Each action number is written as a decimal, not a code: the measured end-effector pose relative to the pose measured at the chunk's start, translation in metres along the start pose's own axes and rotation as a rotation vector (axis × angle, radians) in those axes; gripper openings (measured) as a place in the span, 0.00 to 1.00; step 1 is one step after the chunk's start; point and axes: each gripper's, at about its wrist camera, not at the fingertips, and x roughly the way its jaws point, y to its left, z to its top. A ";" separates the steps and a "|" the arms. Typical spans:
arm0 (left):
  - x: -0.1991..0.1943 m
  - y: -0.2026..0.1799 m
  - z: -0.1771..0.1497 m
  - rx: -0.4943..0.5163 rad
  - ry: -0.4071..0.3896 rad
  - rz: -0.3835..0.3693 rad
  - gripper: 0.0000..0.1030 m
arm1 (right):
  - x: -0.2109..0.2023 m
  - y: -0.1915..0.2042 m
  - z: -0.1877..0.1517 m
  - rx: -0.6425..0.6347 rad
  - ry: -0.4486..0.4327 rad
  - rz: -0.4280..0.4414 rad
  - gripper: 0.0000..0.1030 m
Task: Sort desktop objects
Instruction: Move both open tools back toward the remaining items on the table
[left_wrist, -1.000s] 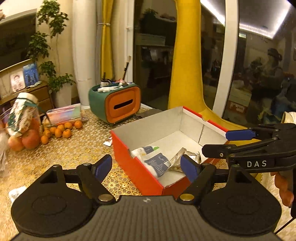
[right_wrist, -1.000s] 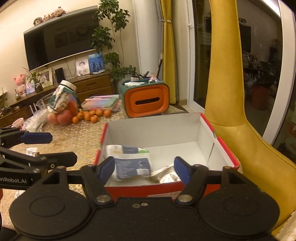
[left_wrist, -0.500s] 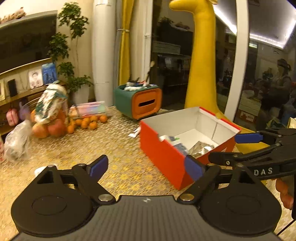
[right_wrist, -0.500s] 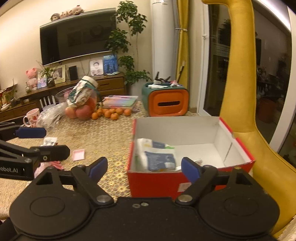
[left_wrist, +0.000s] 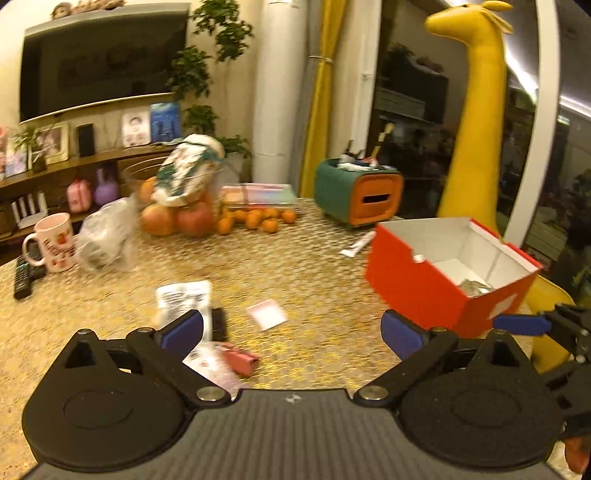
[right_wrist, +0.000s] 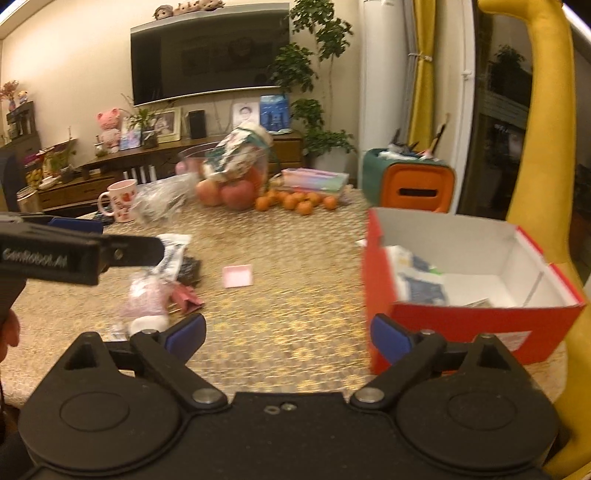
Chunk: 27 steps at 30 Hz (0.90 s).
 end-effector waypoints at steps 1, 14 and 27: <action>0.001 0.005 -0.001 -0.004 0.001 0.010 1.00 | 0.003 0.005 -0.001 -0.001 0.002 0.001 0.93; 0.029 0.046 -0.027 -0.007 0.049 0.083 1.00 | 0.041 0.056 -0.014 -0.033 0.035 0.029 0.93; 0.071 0.076 -0.042 -0.031 0.129 0.138 1.00 | 0.083 0.095 -0.024 -0.092 0.077 0.080 0.91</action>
